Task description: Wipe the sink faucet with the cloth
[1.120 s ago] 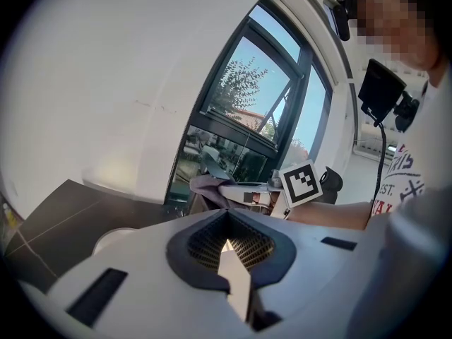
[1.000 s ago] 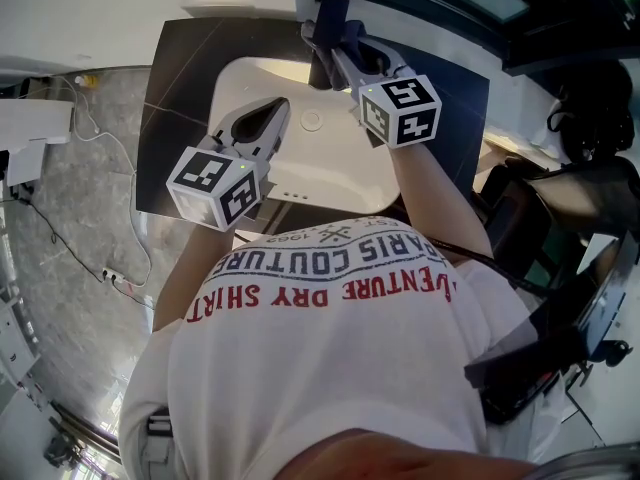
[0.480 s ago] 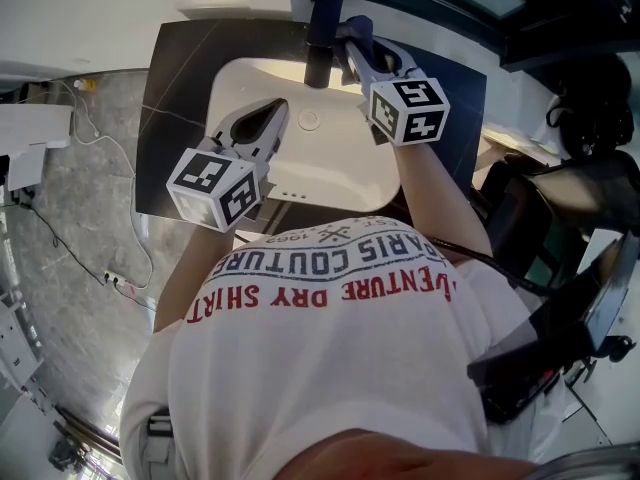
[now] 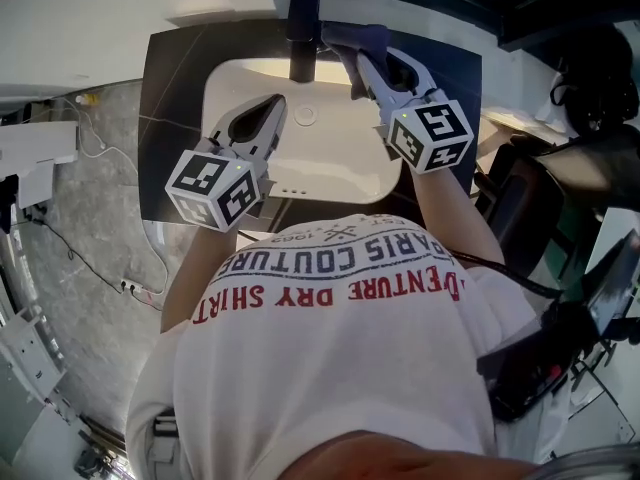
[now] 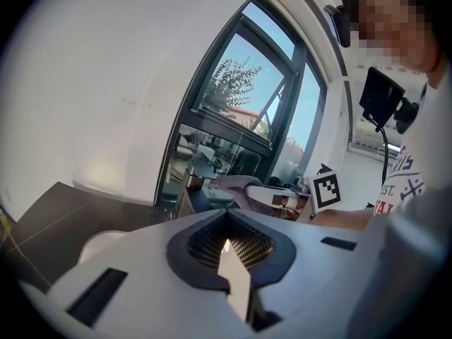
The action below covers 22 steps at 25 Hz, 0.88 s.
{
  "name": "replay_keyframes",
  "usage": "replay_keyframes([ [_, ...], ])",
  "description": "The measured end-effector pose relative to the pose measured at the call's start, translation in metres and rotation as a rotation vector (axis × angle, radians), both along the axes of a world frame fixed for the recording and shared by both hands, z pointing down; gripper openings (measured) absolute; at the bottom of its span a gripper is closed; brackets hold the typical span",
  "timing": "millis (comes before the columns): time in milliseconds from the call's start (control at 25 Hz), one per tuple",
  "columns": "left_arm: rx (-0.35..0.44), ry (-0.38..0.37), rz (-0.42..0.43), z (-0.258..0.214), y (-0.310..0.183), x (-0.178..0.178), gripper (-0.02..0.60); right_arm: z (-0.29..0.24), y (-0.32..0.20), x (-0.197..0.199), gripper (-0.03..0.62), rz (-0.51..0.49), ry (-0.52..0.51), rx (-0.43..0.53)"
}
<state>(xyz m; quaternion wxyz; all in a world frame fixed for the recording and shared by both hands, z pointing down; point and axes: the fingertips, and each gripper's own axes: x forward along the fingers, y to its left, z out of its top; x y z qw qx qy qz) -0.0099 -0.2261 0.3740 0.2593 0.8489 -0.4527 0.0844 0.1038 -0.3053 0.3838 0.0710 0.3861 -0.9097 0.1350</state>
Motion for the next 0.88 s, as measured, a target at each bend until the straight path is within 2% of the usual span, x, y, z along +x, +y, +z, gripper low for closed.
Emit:
replay_keyframes([
  [240,0.008,-0.011,0.019,0.005,-0.001,0.010,0.002,0.023,0.022,-0.002,0.069,-0.027,0.004,-0.030],
  [480,-0.009,-0.033,0.014,0.009,0.001,0.012,0.002,0.050,0.039,-0.041,0.069,-0.124,0.001,-0.082],
  [880,-0.029,-0.042,0.006,0.022,-0.006,0.010,0.002,0.069,0.023,-0.049,0.069,-0.137,-0.003,-0.116],
])
